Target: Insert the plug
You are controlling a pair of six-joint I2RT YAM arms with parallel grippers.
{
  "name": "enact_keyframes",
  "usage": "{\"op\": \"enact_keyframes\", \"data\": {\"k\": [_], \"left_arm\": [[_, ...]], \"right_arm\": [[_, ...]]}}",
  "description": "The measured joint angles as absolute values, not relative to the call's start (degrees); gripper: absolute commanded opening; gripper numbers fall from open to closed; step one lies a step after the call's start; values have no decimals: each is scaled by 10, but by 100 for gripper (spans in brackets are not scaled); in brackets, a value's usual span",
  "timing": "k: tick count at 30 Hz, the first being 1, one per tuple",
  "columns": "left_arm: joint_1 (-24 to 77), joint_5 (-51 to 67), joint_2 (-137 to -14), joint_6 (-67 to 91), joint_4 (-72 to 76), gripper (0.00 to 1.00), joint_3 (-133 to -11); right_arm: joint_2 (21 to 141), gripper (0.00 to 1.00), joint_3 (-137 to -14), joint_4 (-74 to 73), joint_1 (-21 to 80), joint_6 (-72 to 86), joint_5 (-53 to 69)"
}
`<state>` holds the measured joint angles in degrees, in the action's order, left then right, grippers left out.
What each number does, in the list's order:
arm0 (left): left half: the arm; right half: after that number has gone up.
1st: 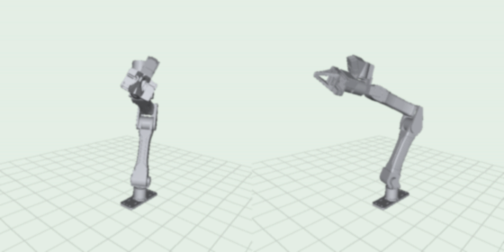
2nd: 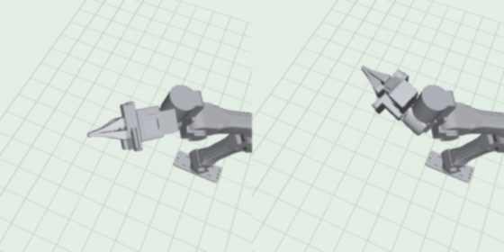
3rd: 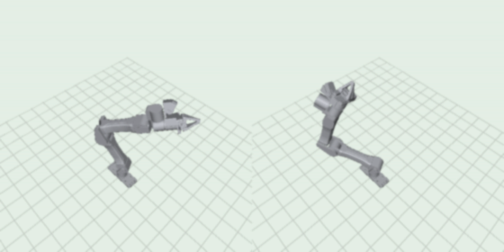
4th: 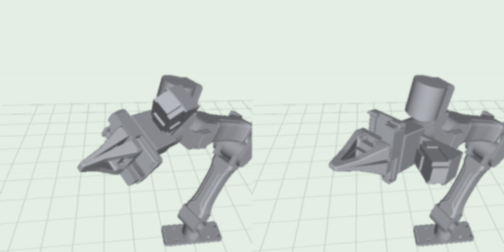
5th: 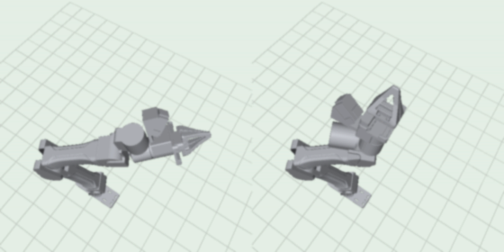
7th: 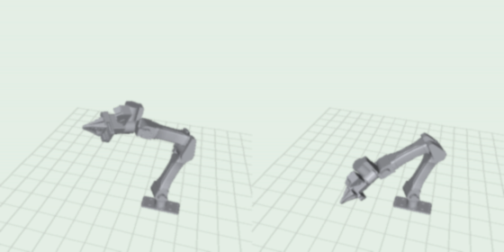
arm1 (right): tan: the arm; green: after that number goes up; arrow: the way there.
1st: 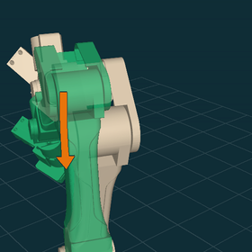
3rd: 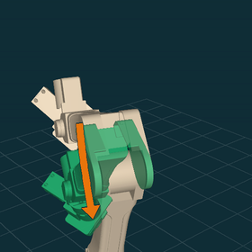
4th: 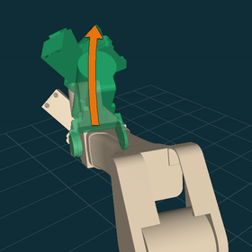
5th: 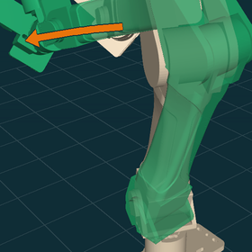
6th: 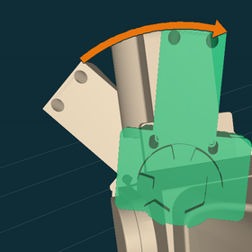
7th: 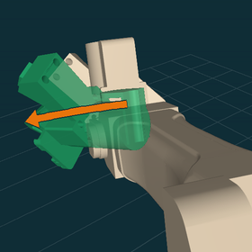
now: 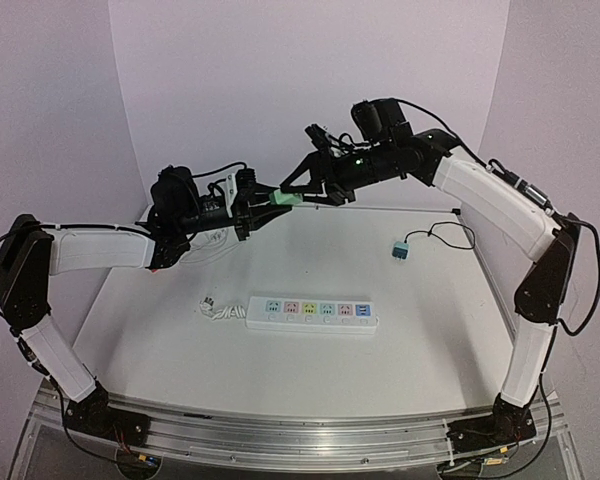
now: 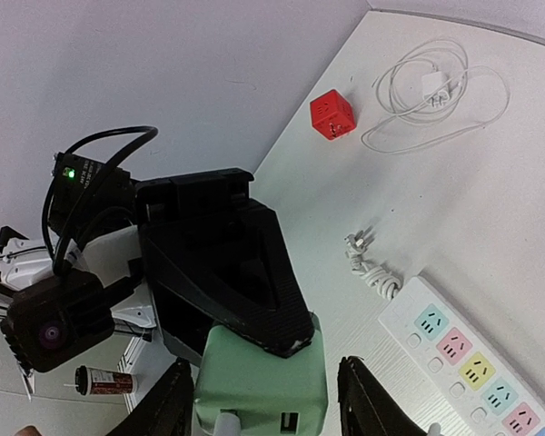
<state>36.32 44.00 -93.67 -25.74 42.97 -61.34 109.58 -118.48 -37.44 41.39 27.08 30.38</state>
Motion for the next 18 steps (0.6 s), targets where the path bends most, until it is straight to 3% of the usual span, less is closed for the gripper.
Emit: {"op": "enact_keyframes", "data": {"k": [5,7,12,14,15,16,17,18], "left_arm": [[363,440,-937,-257,429,0,-614],[363,440,-937,-257,424,0,-614],[363,440,-937,-259,413,0,-614],[363,438,-938,-260,409,4,-615],[363,438,-938,-260,408,19,-615],[363,437,-938,-260,406,53,-615],[363,436,-938,-260,403,80,-616],[363,436,-939,-262,394,97,-620]], "right_arm": [[1105,46,-1185,-375,414,273,312],[1108,37,-1185,-375,414,274,316],[1111,1,-1186,-376,414,278,320],[1112,0,-1186,-377,414,279,321],[1112,0,-1186,-377,414,279,322],[1112,0,-1186,-378,413,279,323],[1112,0,-1186,-379,413,280,324],[1113,0,-1186,-380,412,282,324]]}}
